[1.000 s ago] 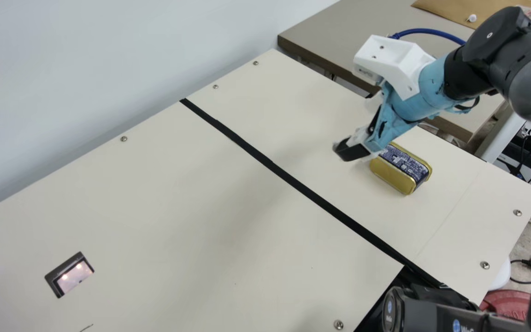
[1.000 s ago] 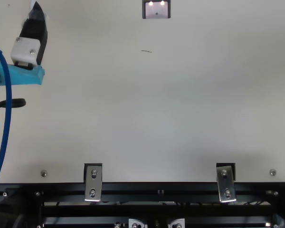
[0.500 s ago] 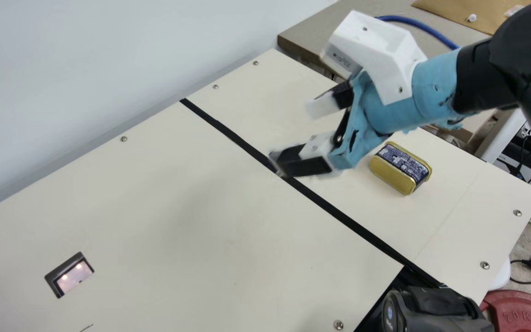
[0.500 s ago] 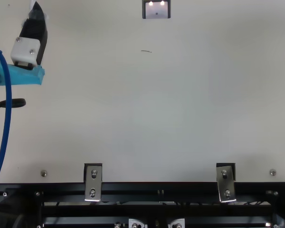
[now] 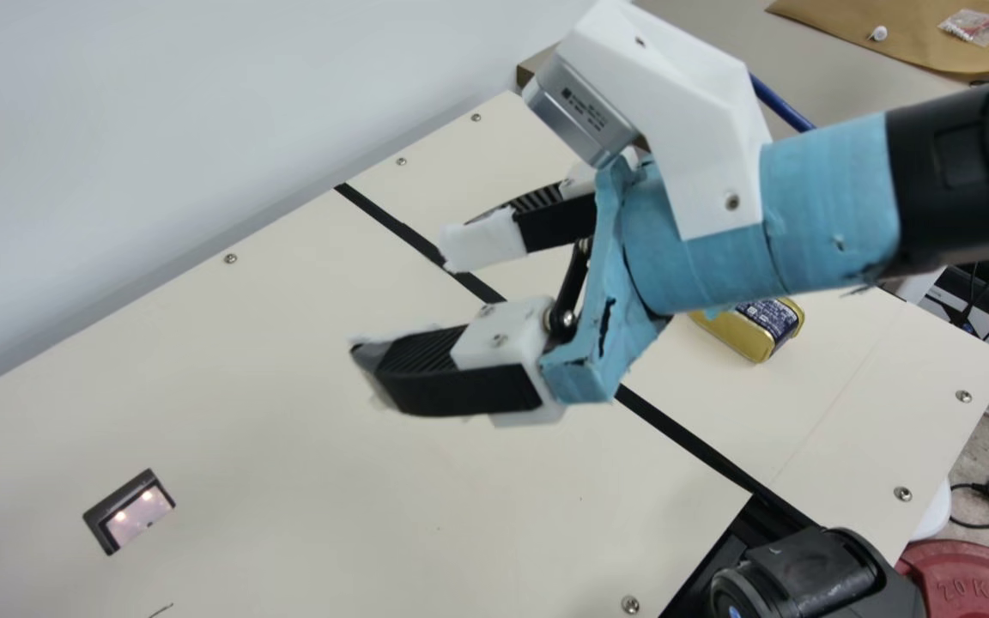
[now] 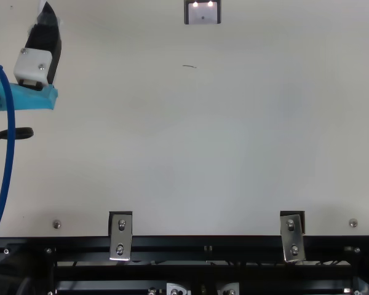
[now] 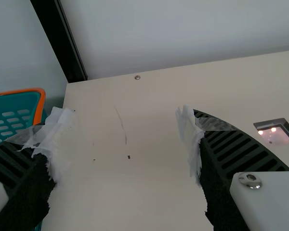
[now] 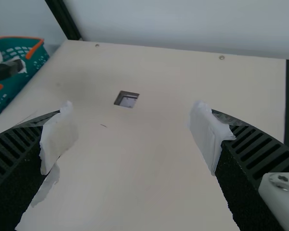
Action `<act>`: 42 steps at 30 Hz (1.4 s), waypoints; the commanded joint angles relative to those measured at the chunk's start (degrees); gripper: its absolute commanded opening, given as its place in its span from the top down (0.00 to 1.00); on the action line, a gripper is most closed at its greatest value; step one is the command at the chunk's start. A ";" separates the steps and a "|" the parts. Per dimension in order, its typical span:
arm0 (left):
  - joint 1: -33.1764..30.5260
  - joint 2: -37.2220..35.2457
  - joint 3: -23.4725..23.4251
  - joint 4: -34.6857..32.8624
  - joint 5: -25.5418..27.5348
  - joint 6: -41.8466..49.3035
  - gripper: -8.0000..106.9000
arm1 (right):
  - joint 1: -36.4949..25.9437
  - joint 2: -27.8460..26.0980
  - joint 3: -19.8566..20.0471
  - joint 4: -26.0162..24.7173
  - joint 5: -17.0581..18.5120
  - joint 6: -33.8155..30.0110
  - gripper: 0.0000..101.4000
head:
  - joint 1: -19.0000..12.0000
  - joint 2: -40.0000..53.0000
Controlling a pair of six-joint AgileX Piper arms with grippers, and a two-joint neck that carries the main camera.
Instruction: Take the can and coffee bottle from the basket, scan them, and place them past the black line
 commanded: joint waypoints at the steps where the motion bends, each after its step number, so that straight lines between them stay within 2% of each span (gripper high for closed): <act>1: 0.00 0.00 0.00 0.00 0.00 0.00 0.15 | 2.27 -0.88 -0.36 0.04 -0.20 6.53 0.00 | -1.71 -0.98; 2: 0.00 0.00 0.00 0.00 0.00 0.00 0.15 | 3.11 -1.26 -0.50 0.08 -0.20 8.05 0.00 | -1.71 -0.98; 3: 0.00 0.00 0.00 0.00 0.00 0.00 0.15 | 1.80 -0.93 -0.40 0.17 -0.02 3.47 0.00 | -1.71 -0.98; 7: 0.00 0.00 0.00 0.00 0.00 0.00 0.15 | 3.16 -1.43 -0.46 0.51 0.03 7.93 0.00 | -1.71 -0.98; 20: 0.00 0.00 0.00 0.00 0.00 0.00 0.15 | 3.16 -1.43 -0.46 0.57 -0.10 8.14 0.00 | -1.71 -0.98; 24: 0.00 0.00 0.00 0.00 0.00 0.00 0.15 | 3.16 -1.43 -0.46 0.57 -0.10 8.14 0.00 | -0.19 1.37; 32: 0.00 0.00 0.00 0.00 0.00 0.00 0.15 | 3.16 -1.43 -0.41 0.57 -0.10 8.14 0.00 | 3.30 15.30; 36: 0.00 0.00 0.00 0.00 0.00 0.00 0.15 | 3.16 -1.43 -0.41 0.57 -0.10 8.14 0.00 | 2.81 24.40; 42: 0.00 0.00 0.00 0.00 0.00 0.00 0.15 | 3.16 -1.43 -0.41 0.57 -0.10 8.14 0.00 | 0.33 38.03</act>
